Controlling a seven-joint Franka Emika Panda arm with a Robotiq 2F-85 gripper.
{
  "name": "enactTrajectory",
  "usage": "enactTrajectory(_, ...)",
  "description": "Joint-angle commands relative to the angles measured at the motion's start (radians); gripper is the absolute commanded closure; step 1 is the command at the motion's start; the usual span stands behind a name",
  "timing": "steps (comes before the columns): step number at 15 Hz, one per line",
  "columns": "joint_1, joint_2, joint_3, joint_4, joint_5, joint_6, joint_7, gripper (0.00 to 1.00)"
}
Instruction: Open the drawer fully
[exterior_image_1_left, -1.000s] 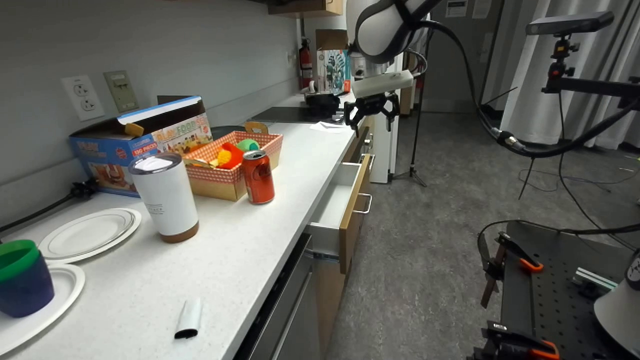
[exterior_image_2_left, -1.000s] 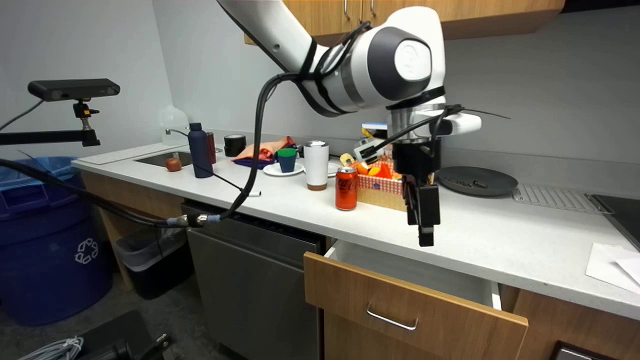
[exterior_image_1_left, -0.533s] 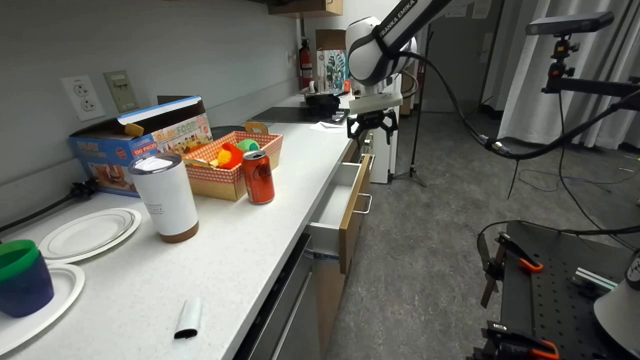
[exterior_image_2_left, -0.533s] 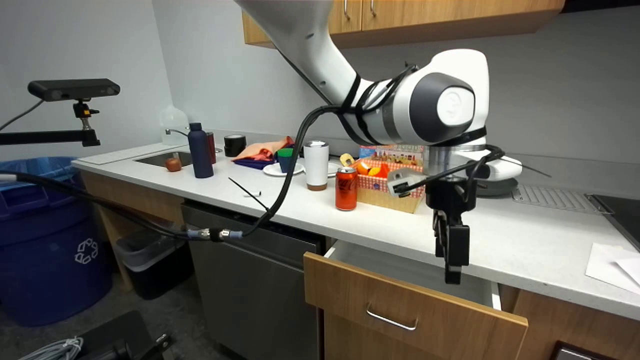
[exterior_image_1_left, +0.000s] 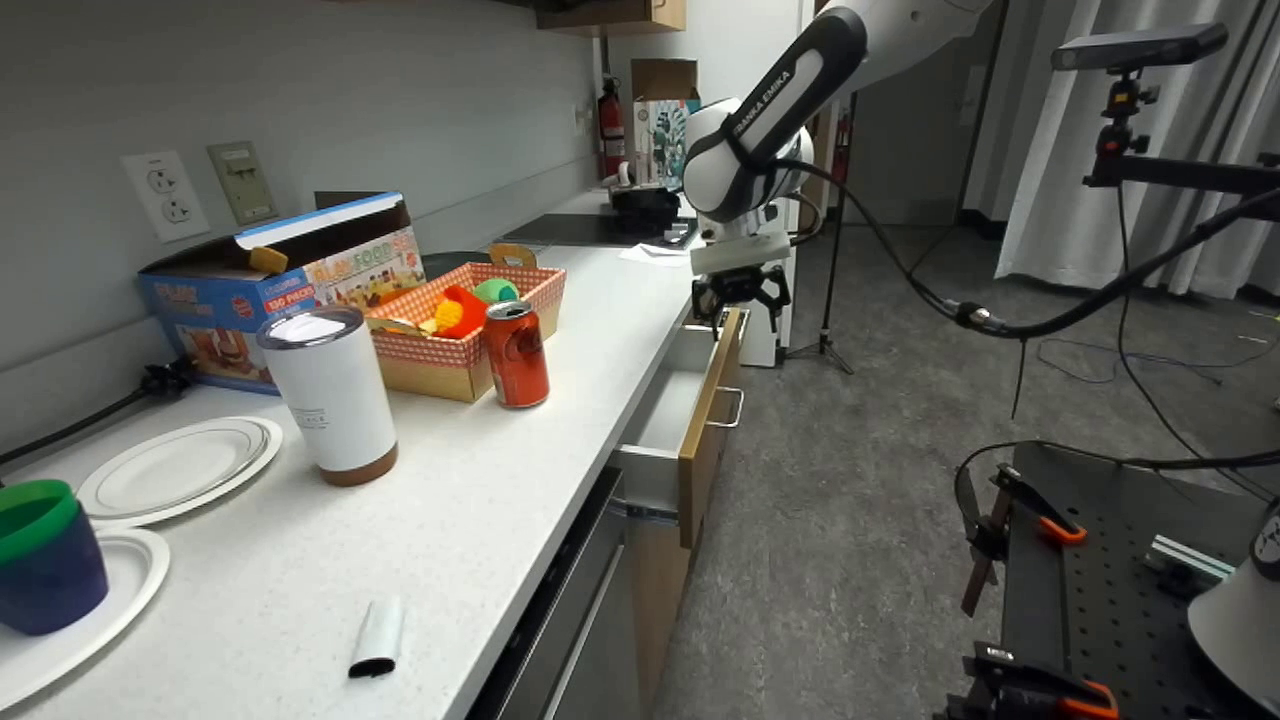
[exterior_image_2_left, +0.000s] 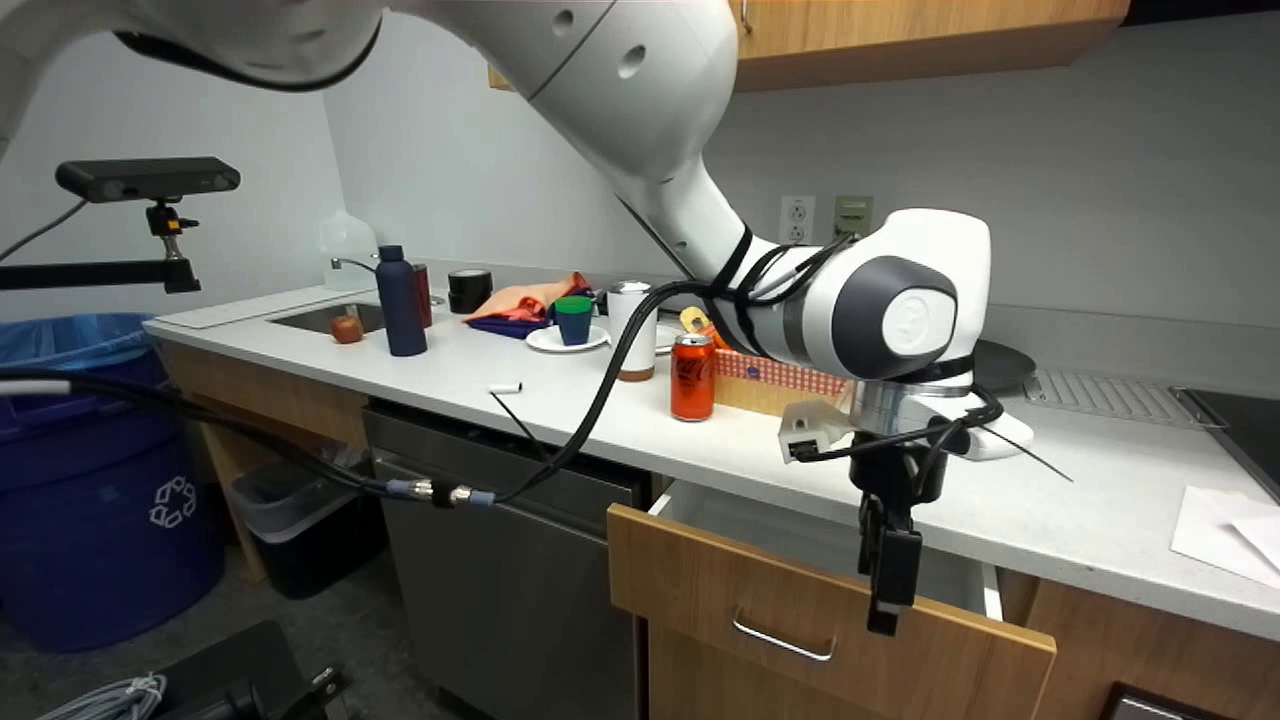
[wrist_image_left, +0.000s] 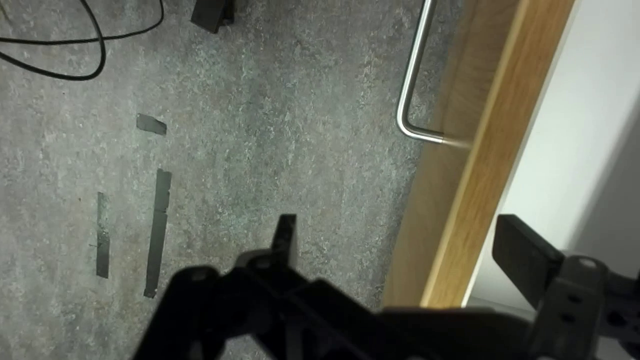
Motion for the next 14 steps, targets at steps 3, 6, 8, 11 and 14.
enactTrajectory(3, 0.001, 0.076, -0.007, 0.093, 0.095, -0.010, -0.019, 0.00)
enactTrajectory(6, -0.010, 0.098, -0.006, 0.103, 0.132, 0.006, -0.028, 0.00)
enactTrajectory(8, -0.016, 0.112, -0.006, 0.104, 0.155, 0.020, -0.027, 0.00)
enactTrajectory(11, -0.020, 0.129, -0.009, 0.091, 0.176, 0.080, -0.028, 0.00)
enactTrajectory(14, -0.021, 0.144, -0.019, 0.078, 0.180, 0.123, -0.025, 0.00)
